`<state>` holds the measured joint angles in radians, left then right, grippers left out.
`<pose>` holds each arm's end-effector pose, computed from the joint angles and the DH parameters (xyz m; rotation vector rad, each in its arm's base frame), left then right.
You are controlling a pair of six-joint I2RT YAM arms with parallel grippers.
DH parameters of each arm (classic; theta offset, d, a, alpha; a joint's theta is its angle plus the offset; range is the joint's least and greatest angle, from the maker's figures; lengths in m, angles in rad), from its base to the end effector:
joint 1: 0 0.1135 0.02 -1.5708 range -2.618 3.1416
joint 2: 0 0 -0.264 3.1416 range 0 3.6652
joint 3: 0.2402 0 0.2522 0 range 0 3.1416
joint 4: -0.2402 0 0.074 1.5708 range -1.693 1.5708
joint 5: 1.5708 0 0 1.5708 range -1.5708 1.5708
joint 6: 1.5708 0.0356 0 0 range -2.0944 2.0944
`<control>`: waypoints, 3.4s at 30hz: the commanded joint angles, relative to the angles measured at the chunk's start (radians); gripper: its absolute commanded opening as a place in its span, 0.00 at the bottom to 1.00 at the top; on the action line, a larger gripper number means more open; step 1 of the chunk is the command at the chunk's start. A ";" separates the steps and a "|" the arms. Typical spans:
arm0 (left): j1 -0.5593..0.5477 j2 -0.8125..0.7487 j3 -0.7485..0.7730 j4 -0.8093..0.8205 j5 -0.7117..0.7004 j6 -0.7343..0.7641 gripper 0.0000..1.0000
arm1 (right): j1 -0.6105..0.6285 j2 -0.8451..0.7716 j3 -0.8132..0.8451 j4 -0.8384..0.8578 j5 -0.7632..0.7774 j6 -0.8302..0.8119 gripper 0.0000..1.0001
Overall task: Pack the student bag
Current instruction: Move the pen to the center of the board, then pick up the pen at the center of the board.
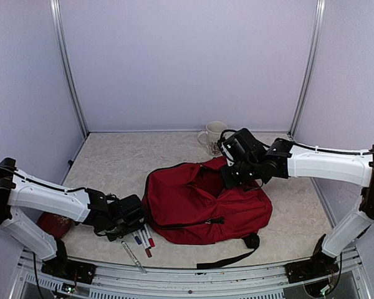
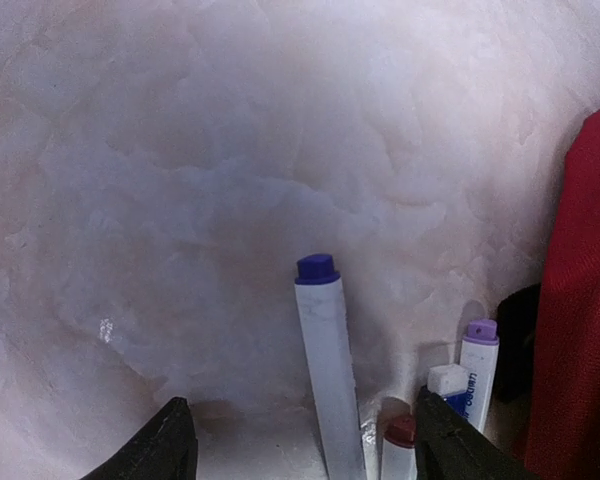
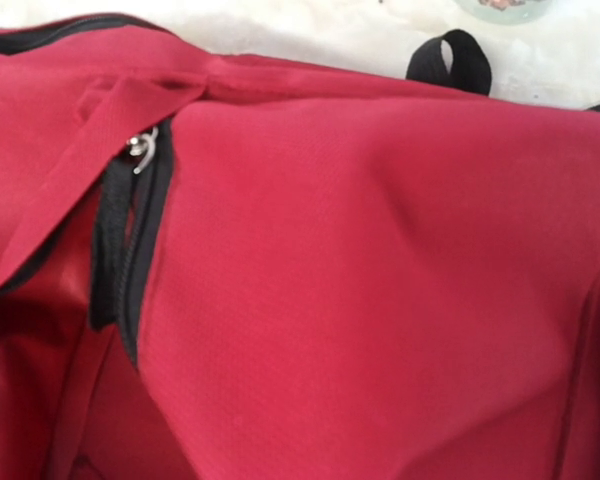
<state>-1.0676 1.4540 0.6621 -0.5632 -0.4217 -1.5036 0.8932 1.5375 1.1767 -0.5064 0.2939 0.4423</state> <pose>0.1221 -0.1917 0.1395 -0.6392 2.5989 -0.1169 0.2159 0.2518 0.2646 -0.4098 2.3706 0.2668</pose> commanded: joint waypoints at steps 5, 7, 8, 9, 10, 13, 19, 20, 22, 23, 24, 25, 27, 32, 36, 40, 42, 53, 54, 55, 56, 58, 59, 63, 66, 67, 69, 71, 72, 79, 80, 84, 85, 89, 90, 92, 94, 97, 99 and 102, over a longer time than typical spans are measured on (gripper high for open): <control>-0.006 -0.005 -0.041 -0.018 0.051 -0.050 0.56 | -0.007 -0.062 -0.025 0.020 0.025 0.010 0.00; 0.009 -0.008 -0.055 -0.025 0.050 -0.034 0.54 | -0.007 -0.062 -0.026 0.022 0.026 0.010 0.00; 0.019 -0.008 -0.061 -0.025 0.054 -0.018 0.52 | -0.007 -0.064 -0.027 0.022 0.025 0.010 0.00; 0.028 -0.005 -0.062 -0.023 0.059 0.004 0.50 | -0.007 -0.063 -0.026 0.023 0.027 0.010 0.00; 0.033 0.002 -0.061 -0.020 0.073 0.028 0.48 | -0.007 -0.064 -0.026 0.025 0.028 0.010 0.00; 0.033 0.033 -0.048 -0.046 0.107 0.080 0.48 | -0.007 -0.068 -0.028 0.026 0.029 0.010 0.00; 0.112 0.017 -0.056 -0.060 0.099 0.179 0.37 | -0.007 -0.076 -0.041 0.038 0.026 0.010 0.00; 0.137 0.011 -0.059 -0.051 0.097 0.212 0.35 | -0.007 -0.076 -0.040 0.037 0.027 0.010 0.00; 0.182 0.001 -0.066 -0.037 0.088 0.251 0.30 | -0.008 -0.079 -0.034 0.035 0.031 0.010 0.00; 0.207 -0.004 -0.069 -0.027 0.085 0.269 0.27 | -0.007 -0.083 -0.034 0.034 0.037 0.008 0.00; 0.222 -0.008 -0.072 -0.013 0.086 0.287 0.24 | -0.007 -0.087 -0.035 0.035 0.042 0.006 0.00; 0.236 -0.011 -0.074 0.005 0.094 0.303 0.21 | -0.007 -0.091 -0.037 0.036 0.049 0.005 0.00; 0.251 -0.014 -0.075 0.037 0.113 0.327 0.14 | -0.007 -0.097 -0.040 0.034 0.056 0.001 0.00; 0.266 -0.018 -0.059 0.080 0.116 0.340 0.09 | -0.009 -0.114 -0.046 0.027 0.071 -0.001 0.00; 0.316 0.008 -0.004 0.120 0.053 0.411 0.07 | -0.013 -0.125 -0.050 0.023 0.077 -0.001 0.00; 0.396 0.094 0.111 0.185 0.002 0.573 0.07 | -0.014 -0.130 -0.050 0.023 0.077 0.001 0.00; 0.422 0.161 0.183 0.208 -0.011 0.664 0.06 | -0.015 -0.134 -0.048 0.019 0.073 0.003 0.00; 0.470 0.283 0.357 0.139 0.107 0.865 0.63 | -0.018 -0.130 -0.055 0.028 0.046 0.004 0.00; 0.470 0.271 0.351 0.121 0.107 0.868 0.66 | -0.018 -0.128 -0.055 0.030 0.046 0.003 0.00; 0.473 0.262 0.341 0.106 0.111 0.871 0.67 | -0.018 -0.127 -0.054 0.031 0.046 0.002 0.00; 0.476 0.255 0.328 0.095 0.135 0.870 0.67 | -0.017 -0.126 -0.052 0.033 0.045 0.000 0.00; 0.477 0.247 0.292 0.091 0.191 0.858 0.64 | -0.018 -0.126 -0.054 0.038 0.045 -0.004 0.00; 0.475 0.244 0.277 0.096 0.221 0.851 0.62 | -0.019 -0.125 -0.053 0.038 0.045 -0.006 0.00; 0.465 0.241 0.230 0.111 0.250 0.823 0.57 | -0.019 -0.122 -0.053 0.038 0.045 -0.005 0.00; 0.448 0.249 0.218 0.107 0.245 0.827 0.56 | -0.019 -0.125 -0.058 0.040 0.045 -0.004 0.00; 0.442 0.255 0.218 0.100 0.233 0.832 0.56 | -0.019 -0.126 -0.059 0.041 0.045 -0.002 0.00; 0.437 0.268 0.219 0.083 0.207 0.844 0.53 | -0.020 -0.127 -0.063 0.040 0.048 -0.001 0.00; 0.436 0.277 0.214 0.060 0.171 0.852 0.47 | -0.019 -0.129 -0.062 0.041 0.048 0.001 0.00; 0.437 0.277 0.208 0.050 0.153 0.855 0.45 | -0.019 -0.131 -0.063 0.041 0.049 0.001 0.00; 0.449 0.228 0.135 0.076 0.153 0.868 0.31 | -0.020 -0.152 -0.077 0.054 0.054 0.000 0.00; 0.451 0.226 0.128 0.085 0.161 0.870 0.28 | -0.020 -0.152 -0.077 0.054 0.054 -0.001 0.00; 0.466 0.229 0.115 0.121 0.185 0.883 0.18 | -0.021 -0.153 -0.078 0.054 0.053 -0.001 0.00; 0.472 0.235 0.116 0.127 0.189 0.885 0.15 | -0.021 -0.154 -0.078 0.054 0.052 -0.001 0.00; 0.476 0.238 0.125 0.141 0.192 0.893 0.00 | -0.021 -0.157 -0.082 0.052 0.053 0.002 0.00; 0.477 0.236 0.128 0.142 0.193 0.892 0.00 | -0.021 -0.158 -0.083 0.051 0.052 0.004 0.00; 0.476 0.219 0.126 0.152 0.192 0.888 0.00 | -0.020 -0.161 -0.085 0.051 0.053 0.006 0.00; 0.472 0.179 0.117 0.165 0.179 0.879 0.00 | -0.020 -0.164 -0.085 0.050 0.054 0.004 0.00; 0.469 0.087 0.111 0.183 0.146 0.875 0.00 | -0.020 -0.168 -0.085 0.048 0.056 0.003 0.00; 0.466 0.033 0.112 0.189 0.129 0.882 0.00 | -0.020 -0.170 -0.083 0.049 0.055 0.002 0.00; 0.464 -0.037 0.113 0.193 0.109 0.885 0.00 | -0.021 -0.167 -0.081 0.051 0.054 0.001 0.00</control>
<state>-0.6022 1.5066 0.7692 -0.3840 -0.2726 -0.6235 0.8856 1.4094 1.0962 -0.4835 0.3191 0.4431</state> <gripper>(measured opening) 0.073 0.006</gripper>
